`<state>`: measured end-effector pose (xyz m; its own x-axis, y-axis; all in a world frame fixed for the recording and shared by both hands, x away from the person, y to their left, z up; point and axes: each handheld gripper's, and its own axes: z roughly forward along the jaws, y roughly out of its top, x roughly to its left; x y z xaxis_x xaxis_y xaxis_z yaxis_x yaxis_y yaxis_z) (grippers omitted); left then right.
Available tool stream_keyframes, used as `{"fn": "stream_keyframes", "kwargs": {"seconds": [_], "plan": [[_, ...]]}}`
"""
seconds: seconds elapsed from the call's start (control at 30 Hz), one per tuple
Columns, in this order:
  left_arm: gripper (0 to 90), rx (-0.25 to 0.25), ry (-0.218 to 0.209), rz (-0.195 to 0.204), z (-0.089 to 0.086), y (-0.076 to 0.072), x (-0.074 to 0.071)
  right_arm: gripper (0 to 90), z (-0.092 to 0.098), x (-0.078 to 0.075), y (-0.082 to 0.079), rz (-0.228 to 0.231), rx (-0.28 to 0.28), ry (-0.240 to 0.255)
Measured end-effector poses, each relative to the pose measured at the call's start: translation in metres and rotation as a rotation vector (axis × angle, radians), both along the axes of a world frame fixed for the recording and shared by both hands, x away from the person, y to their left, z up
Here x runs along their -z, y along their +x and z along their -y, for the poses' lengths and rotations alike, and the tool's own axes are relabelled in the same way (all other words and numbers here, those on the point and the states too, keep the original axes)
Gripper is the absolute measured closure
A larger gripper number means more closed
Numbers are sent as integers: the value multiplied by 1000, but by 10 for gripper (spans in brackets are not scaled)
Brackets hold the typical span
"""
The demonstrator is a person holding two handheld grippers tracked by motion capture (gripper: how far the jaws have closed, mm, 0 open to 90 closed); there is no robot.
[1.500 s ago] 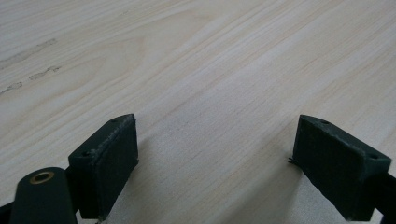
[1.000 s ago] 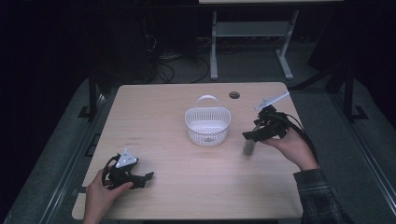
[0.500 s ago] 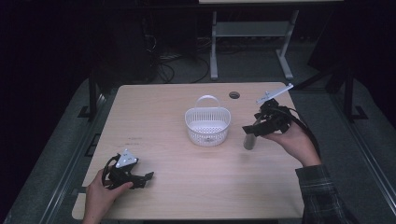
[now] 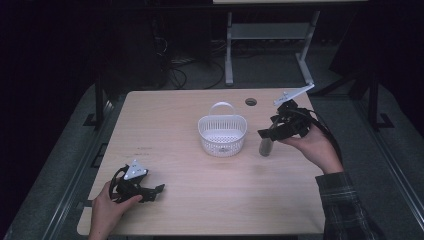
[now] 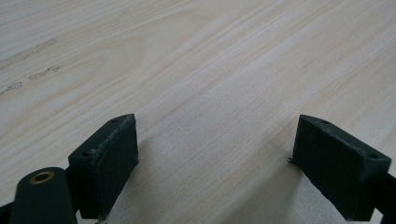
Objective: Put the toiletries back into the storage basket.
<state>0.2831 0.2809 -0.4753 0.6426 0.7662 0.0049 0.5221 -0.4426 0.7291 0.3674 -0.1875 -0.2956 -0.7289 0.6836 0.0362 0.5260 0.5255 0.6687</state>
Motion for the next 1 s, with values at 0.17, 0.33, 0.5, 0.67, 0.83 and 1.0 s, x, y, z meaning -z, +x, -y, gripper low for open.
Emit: {"fn": "stream_keyframes", "kwargs": {"seconds": [0.17, 0.33, 0.5, 0.67, 0.83, 1.0], "plan": [[131, 0, 0, 0, 0, 0, 0, 295, -2, -6, 1, 10, -2, 0], [131, 0, 0, 0, 0, 0, 0, 295, -4, -12, 3, 15, -1, 10], [131, 1, 1, -2, 0, 0, 0, 295, -7, -17, 5, 20, -3, 12], [131, 1, 2, -2, 0, 0, 0, 295, -11, -22, 8, 28, -8, 22], [131, 2, 2, -3, 0, 0, 0, 295, -16, -26, 11, 32, -16, 22], [131, 2, 3, -4, 0, 0, 0, 295, -21, -33, 15, 41, -20, 30]]}}
